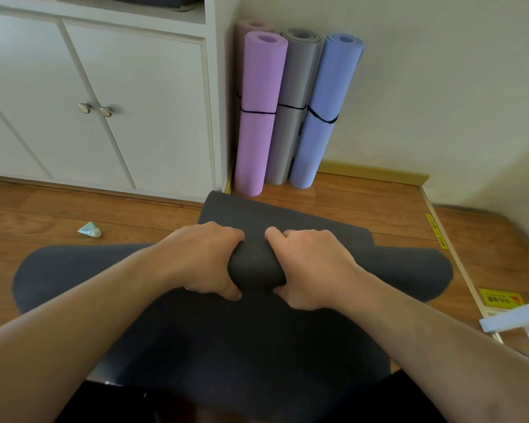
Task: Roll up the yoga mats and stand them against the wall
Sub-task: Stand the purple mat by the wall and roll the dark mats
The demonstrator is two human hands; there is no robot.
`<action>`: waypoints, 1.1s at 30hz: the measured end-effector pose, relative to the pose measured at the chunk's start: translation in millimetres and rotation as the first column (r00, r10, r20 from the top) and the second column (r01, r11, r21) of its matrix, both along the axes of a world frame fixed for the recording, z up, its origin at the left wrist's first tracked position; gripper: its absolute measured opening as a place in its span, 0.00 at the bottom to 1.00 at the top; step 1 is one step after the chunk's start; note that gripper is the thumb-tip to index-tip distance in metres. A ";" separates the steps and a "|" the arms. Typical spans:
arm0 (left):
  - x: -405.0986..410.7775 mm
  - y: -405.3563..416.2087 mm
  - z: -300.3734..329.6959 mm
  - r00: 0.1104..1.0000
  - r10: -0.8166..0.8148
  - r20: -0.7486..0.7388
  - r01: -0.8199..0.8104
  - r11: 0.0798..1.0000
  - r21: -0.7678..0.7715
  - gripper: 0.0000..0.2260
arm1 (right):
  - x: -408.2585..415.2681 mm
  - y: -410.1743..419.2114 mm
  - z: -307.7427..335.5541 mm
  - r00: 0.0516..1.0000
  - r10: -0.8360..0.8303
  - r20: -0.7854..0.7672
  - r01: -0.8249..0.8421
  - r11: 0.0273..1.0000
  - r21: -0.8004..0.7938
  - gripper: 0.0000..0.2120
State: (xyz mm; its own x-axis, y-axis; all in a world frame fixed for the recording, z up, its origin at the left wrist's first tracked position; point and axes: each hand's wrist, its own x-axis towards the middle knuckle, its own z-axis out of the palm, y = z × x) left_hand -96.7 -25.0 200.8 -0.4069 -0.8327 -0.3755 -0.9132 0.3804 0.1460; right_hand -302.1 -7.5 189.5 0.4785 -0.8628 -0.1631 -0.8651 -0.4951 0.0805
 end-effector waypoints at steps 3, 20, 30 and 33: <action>-3.2 6.0 -7.9 0.994 -0.088 0.062 0.095 0.987 -0.129 0.33 | -4.3 -3.8 5.5 0.998 -0.066 -0.002 0.066 0.994 0.085 0.27; -1.0 4.5 -4.0 0.998 -0.063 0.014 0.063 0.998 0.008 0.34 | -5.0 4.0 7.0 0.999 -0.004 -0.036 0.006 0.998 0.058 0.31; -12.3 3.7 -11.3 0.996 -0.063 0.056 0.071 0.983 -0.169 0.30 | -9.0 6.1 12.4 0.997 -0.025 -0.077 0.027 0.999 0.025 0.50; -11.2 1.4 -5.4 0.997 -0.066 0.042 0.070 0.992 -0.103 0.29 | -7.4 8.8 7.3 0.996 -0.058 -0.068 0.059 0.998 0.011 0.50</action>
